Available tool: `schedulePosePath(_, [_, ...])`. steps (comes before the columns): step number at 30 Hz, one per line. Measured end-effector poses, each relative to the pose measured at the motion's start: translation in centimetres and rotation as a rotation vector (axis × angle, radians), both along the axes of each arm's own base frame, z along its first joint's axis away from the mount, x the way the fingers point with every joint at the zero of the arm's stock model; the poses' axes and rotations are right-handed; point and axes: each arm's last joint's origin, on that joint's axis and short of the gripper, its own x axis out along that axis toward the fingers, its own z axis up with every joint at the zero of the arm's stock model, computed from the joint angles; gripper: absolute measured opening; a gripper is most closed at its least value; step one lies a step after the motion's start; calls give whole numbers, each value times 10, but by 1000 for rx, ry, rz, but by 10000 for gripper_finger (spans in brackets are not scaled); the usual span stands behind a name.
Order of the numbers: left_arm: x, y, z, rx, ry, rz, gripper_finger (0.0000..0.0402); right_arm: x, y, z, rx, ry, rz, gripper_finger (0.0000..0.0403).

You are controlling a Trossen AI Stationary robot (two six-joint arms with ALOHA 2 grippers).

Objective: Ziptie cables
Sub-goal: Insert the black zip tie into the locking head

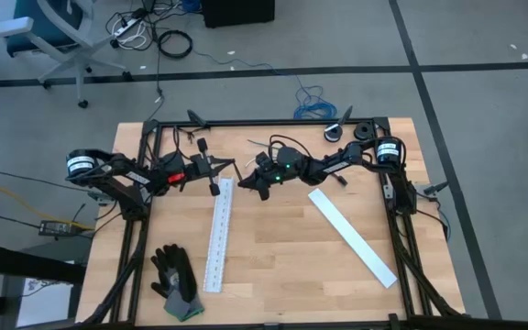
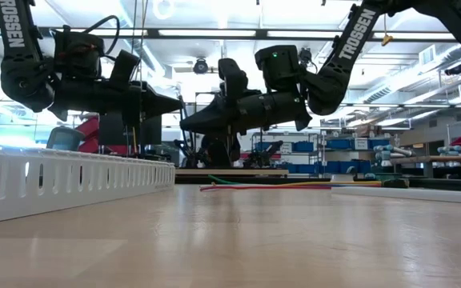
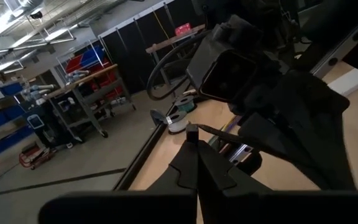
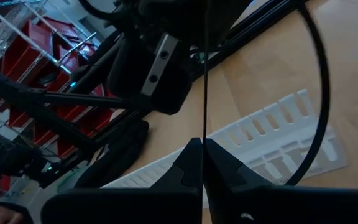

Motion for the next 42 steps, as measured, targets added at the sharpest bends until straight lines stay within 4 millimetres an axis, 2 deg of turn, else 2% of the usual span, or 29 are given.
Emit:
schedulePosePath(22, [0,0,0,4,6,0,0,0,-1,0,8,4,-16,0])
schedulePosePath(30, [1,-3,-3,45,49,-11,0,-1,-7,0,38,6,-38,0])
schedulePosePath(35, [3,-7,-3,135,74,-29,0,-1,-9,2,50,-11,-38,0])
schedulePosePath(42, [4,-9,-3,137,78,-29,0,-2,-10,5,40,-45,-49,0])
